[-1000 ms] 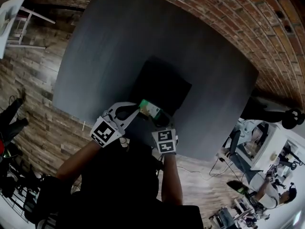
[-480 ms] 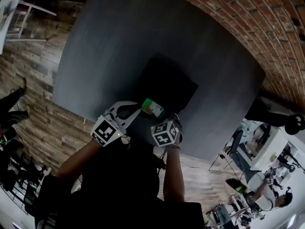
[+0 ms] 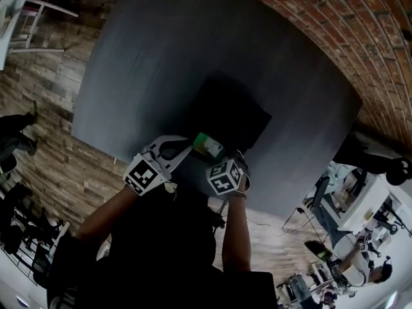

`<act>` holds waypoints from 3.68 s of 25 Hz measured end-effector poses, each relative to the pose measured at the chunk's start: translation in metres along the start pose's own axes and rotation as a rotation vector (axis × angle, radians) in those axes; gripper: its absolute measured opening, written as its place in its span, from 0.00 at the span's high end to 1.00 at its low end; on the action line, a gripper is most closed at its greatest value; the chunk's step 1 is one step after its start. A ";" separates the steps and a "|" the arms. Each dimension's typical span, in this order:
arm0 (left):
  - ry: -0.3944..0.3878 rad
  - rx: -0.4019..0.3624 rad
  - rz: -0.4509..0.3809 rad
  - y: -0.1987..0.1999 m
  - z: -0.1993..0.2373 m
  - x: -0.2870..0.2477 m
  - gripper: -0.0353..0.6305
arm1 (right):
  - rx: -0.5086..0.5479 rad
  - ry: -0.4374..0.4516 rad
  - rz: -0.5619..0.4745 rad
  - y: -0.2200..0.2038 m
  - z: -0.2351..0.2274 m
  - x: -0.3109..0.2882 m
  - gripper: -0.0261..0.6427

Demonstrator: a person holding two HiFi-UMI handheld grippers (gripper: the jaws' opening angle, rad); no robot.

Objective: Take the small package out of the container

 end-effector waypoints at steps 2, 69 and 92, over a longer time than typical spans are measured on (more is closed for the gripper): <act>-0.006 -0.003 0.001 -0.001 -0.001 0.000 0.88 | 0.020 -0.027 -0.010 0.001 0.002 0.003 0.60; -0.285 -0.538 0.418 -0.081 -0.032 -0.053 0.76 | 0.085 -0.083 -0.210 -0.022 0.024 0.058 0.86; -0.242 -0.437 0.379 -0.078 -0.020 -0.037 0.78 | 0.027 -0.125 -0.267 -0.022 0.024 0.072 0.86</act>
Point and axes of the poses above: the fingertips, and each gripper's own axes: x backward along the fingers, z to its left, y out of its top, the point moved 7 cm from there along x, backward along the fingers, and after that the axes turned 1 degree about -z, right-handed, at the moved point
